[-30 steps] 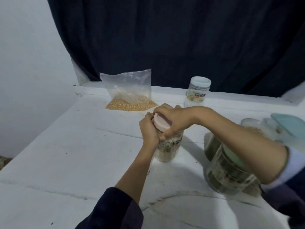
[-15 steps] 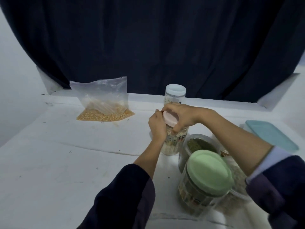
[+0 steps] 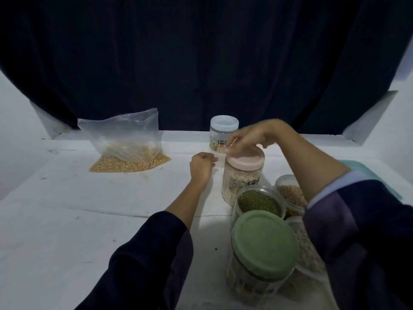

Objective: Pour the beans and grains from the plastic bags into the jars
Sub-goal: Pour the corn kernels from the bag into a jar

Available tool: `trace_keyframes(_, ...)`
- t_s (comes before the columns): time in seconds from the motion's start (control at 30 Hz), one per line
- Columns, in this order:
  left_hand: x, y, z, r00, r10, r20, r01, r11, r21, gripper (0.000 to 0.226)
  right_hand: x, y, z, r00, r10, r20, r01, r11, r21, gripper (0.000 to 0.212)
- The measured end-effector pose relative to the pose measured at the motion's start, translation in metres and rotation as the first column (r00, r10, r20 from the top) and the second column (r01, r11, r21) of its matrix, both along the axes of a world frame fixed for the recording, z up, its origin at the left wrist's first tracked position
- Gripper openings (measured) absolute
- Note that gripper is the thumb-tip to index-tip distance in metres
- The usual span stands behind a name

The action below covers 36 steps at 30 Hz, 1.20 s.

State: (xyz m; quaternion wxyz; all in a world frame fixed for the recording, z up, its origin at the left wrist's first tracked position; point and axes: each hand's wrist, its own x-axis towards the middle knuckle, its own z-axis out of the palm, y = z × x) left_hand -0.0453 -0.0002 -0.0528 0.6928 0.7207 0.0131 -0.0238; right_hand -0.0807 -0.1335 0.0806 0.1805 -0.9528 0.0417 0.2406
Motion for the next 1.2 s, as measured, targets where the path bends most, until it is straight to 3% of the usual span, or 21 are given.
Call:
trace_keyframes(0.1,0.018,0.01,-0.005,0.999,0.039,0.012,-0.04,0.996,0.076,0.013,0.023,-0.008,0.0,0.952,-0.158,0.262,0.112,0.977,0.183,0.038)
trace_keyframes(0.17,0.026,0.008,-0.003,0.999,0.032,0.015,-0.033,0.991,0.13,0.024,0.039,-0.006,-0.008,0.87,-0.214,0.445,0.127,0.968,0.218,0.037)
trace_keyframes(0.37,0.064,-0.018,0.003,0.993,-0.093,0.066,0.078,0.977,0.2,0.079,0.081,0.004,-0.025,0.843,-0.092,0.53,0.102,0.995,0.01,0.065)
trace_keyframes(0.47,0.086,-0.03,0.003,0.978,-0.164,0.126,0.149,0.982,0.118,0.1,0.101,0.001,-0.032,0.882,-0.081,0.465,0.111,0.993,-0.037,0.074)
trace_keyframes(0.57,0.102,-0.044,-0.011,0.964,-0.203,0.173,0.204,0.979,0.013,0.101,0.117,-0.006,-0.039,0.918,-0.123,0.376,0.135,0.991,-0.006,0.08)
trace_keyframes(0.73,0.121,-0.058,-0.03,0.982,-0.07,0.177,0.049,0.991,0.121,0.121,0.126,-0.002,-0.041,0.909,-0.145,0.39,0.189,0.979,-0.076,0.096)
trace_keyframes(0.8,0.121,-0.056,-0.026,0.989,-0.073,0.125,0.041,0.969,0.243,0.113,0.127,0.002,-0.04,0.899,-0.181,0.4,0.23,0.97,-0.077,0.098)
trace_keyframes(0.93,0.11,-0.044,-0.026,0.98,-0.127,0.153,0.075,0.948,0.309,0.093,0.12,0.01,-0.03,0.936,-0.162,0.312,0.202,0.974,-0.101,0.079)
trace_keyframes(1.07,0.088,-0.016,-0.026,0.949,-0.285,0.136,0.276,0.958,0.082,0.09,0.104,0.03,-0.015,0.959,-0.121,0.258,0.163,0.976,-0.147,0.082)
trace_keyframes(1.2,0.063,0.019,-0.029,0.957,-0.228,0.179,0.213,0.972,0.099,0.093,0.085,0.066,-0.002,0.987,-0.057,0.149,0.087,0.975,-0.204,0.091)
